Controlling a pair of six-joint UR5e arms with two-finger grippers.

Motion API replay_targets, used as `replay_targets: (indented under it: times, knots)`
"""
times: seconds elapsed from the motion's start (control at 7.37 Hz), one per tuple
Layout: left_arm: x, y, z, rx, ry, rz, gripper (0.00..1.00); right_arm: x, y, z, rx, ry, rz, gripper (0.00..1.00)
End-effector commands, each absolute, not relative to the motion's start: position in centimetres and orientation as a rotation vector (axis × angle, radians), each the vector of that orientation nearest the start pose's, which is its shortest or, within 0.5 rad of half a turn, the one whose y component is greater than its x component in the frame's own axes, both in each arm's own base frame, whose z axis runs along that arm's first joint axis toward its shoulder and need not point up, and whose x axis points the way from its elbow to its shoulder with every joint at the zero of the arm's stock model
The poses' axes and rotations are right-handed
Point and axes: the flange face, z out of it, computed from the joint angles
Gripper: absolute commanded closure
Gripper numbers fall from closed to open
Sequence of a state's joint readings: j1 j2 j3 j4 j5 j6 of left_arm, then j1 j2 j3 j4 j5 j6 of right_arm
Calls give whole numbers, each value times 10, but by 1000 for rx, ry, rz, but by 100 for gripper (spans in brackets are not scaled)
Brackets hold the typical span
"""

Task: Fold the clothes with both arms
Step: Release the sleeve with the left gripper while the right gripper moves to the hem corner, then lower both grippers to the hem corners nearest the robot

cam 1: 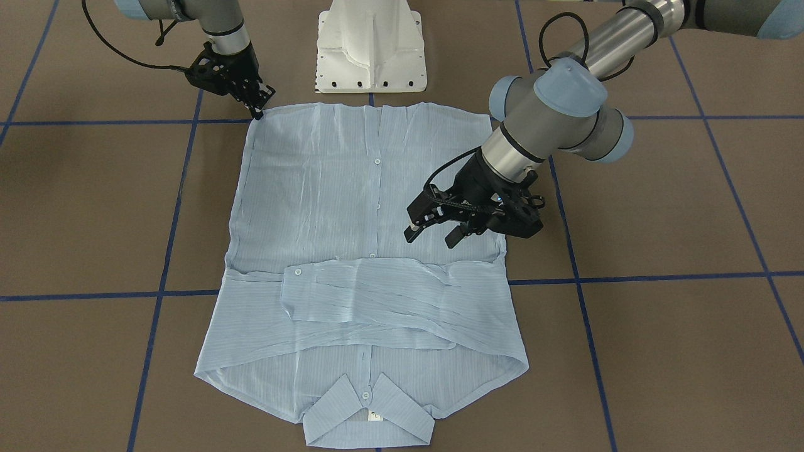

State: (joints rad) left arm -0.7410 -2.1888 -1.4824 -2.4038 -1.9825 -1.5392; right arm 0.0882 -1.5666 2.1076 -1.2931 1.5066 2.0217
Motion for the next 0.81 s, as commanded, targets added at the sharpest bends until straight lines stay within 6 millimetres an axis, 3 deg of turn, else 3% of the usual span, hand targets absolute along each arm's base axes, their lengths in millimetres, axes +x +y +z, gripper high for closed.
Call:
replay_targets:
  times: [0.0, 0.27, 0.41, 0.54, 0.68]
  knots:
    - [447, -503, 254, 99, 1370, -350, 8, -452, -182, 367, -114, -850, 532, 100]
    - [431, -401, 305, 50, 1307, -332, 9, -448, -186, 366, -117, -852, 537, 100]
    - [432, -339, 306, 31, 1196, -336, 10, -448, -187, 365, -117, -853, 540, 100]
    - [414, -298, 303, 28, 1123, -327, 10, -448, -187, 365, -116, -854, 541, 100]
    - [411, -267, 326, -26, 1075, -354, 10, -448, -187, 366, -115, -852, 541, 100]
